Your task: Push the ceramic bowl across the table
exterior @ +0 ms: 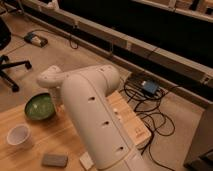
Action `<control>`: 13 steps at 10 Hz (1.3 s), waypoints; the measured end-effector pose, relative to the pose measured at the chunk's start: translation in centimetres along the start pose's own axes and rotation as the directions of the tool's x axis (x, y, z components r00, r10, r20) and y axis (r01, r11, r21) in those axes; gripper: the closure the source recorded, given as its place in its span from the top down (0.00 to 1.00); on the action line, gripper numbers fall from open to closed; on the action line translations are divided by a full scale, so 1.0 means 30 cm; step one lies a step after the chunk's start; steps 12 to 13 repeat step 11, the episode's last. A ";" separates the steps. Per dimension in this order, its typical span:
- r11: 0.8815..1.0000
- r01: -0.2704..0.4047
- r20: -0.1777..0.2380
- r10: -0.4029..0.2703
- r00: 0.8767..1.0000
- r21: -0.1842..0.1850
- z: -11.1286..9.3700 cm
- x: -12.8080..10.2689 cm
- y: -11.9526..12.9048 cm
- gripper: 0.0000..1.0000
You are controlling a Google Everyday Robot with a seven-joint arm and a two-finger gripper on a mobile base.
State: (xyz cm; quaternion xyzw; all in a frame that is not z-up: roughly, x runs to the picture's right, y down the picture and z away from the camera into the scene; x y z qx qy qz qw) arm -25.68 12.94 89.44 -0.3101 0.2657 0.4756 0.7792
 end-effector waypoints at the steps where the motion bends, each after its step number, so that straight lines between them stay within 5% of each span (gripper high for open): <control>1: 1.000 0.005 0.005 -0.005 1.000 -0.001 -0.003 -0.024 0.017 0.60; 4: 1.000 0.001 0.025 -0.001 1.000 0.004 -0.006 -0.069 0.017 0.60; 6: 0.998 0.053 0.056 -0.055 0.997 0.033 -0.004 -0.130 0.033 0.60; 13: 0.997 0.062 0.045 -0.065 0.997 0.045 0.019 -0.191 0.046 0.60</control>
